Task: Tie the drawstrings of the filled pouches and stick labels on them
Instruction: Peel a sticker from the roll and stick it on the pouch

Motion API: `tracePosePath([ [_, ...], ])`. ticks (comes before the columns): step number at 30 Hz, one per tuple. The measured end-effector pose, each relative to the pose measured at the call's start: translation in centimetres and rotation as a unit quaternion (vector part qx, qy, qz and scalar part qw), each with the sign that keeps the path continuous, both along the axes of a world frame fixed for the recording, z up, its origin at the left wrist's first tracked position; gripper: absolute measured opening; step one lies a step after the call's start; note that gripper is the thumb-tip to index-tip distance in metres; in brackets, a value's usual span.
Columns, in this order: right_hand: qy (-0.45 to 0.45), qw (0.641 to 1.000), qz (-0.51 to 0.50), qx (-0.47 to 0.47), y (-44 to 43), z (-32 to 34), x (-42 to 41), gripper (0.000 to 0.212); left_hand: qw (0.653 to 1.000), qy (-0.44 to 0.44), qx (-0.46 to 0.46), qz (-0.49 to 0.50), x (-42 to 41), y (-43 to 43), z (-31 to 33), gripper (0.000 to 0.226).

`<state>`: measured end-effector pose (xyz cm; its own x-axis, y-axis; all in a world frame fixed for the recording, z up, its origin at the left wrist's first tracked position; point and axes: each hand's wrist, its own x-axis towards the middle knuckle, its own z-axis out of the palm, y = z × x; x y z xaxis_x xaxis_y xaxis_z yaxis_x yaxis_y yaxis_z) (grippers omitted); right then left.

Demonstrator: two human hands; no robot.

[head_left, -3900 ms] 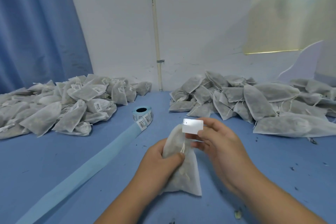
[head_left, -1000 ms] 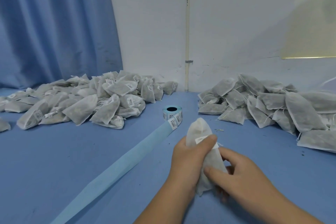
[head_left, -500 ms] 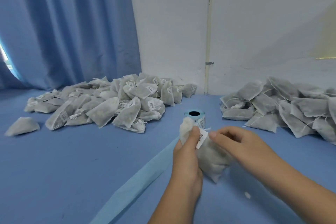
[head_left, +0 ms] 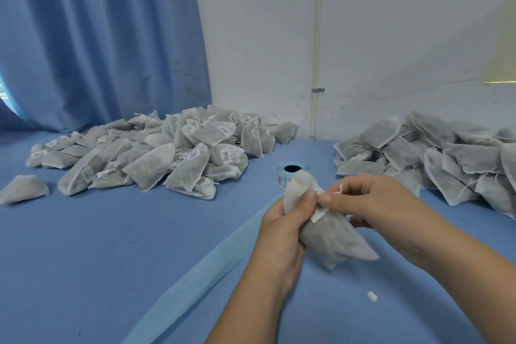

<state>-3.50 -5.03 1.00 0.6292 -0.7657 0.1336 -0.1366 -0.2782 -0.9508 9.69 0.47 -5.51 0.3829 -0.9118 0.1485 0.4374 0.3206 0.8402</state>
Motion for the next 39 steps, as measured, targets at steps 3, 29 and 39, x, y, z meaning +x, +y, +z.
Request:
tracePosePath([
  [3,0.024,1.000,0.009,-0.011,-0.2,0.0,-0.3,0.012,1.000,-0.029,0.003,-0.003,0.0,0.3,0.1,0.048],
  [29,0.063,0.998,0.013,-0.005,0.0,-1.9,0.6,0.016,0.980,0.166,0.055,0.096,0.5,-0.6,-0.5,0.037],
  [39,-0.033,0.996,-0.075,0.044,-2.3,-2.0,5.4,0.017,0.957,0.214,0.036,0.192,1.4,-1.9,-1.3,0.028],
])
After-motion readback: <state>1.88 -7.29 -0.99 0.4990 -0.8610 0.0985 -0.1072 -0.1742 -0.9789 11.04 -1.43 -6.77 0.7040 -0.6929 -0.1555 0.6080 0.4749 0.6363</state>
